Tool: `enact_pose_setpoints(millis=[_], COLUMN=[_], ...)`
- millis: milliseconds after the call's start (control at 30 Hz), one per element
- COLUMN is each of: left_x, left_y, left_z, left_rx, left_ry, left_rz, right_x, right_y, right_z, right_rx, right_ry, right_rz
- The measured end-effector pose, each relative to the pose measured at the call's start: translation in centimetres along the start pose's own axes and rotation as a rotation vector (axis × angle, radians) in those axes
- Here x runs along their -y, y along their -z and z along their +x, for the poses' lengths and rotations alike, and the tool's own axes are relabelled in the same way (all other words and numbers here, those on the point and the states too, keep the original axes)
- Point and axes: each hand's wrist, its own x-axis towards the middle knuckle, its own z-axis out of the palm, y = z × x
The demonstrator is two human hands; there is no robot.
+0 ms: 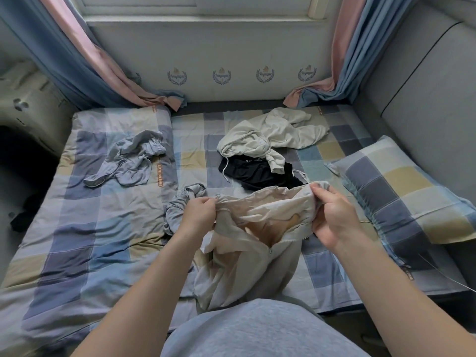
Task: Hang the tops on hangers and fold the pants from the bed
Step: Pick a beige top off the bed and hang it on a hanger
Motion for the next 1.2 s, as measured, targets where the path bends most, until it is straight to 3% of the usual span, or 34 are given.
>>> enact_pose_setpoints(millis=[67, 233, 333, 400, 533, 567, 667, 733, 967, 1100, 1200], left_x=[0.0, -0.6, -1.3, -1.5, -0.6, -0.5, 0.1, 0.8, 4.5, 6.2, 6.9], left_y=[0.1, 1.4, 1.5, 1.8, 2.8, 3.3, 4.3, 4.6, 3.2, 4.0, 3.9], left_z=[0.0, -0.6, 0.1, 0.2, 0.7, 0.8, 1.2, 1.2, 1.1, 1.4, 1.6], left_rx=[0.010, -0.373, -0.202, -0.061, 0.035, 0.019, -0.178, -0.242, -0.273, -0.280, -0.179], left_ry=[0.059, -0.168, 0.070, 0.178, 0.112, 0.058, -0.170, -0.177, -0.069, 0.109, 0.082], left_rz=[-0.127, -0.094, -0.566, -0.647, -0.468, -0.339, 0.398, 0.640, 0.900, 0.809, 0.794], right_x=[0.1, 0.2, 0.1, -0.1, 0.0, 0.0, 0.2, 0.4, 1.0, 1.8, 1.9], right_y=[0.2, 0.9, 0.9, 0.7, 0.5, 0.5, 0.4, 0.2, -0.3, -0.1, -0.1], right_z=[0.1, 0.4, 0.6, 0.6, 0.4, 0.3, 0.1, -0.1, -0.7, -0.7, -0.7], right_rx=[-0.005, -0.013, -0.014, -0.009, -0.002, -0.004, 0.016, 0.049, 0.157, 0.153, 0.158], right_ry=[-0.003, 0.002, 0.012, 0.009, 0.016, 0.016, 0.009, 0.012, 0.008, 0.033, 0.031], right_rz=[0.002, 0.004, -0.005, -0.004, -0.018, -0.018, -0.004, 0.023, 0.066, 0.073, 0.073])
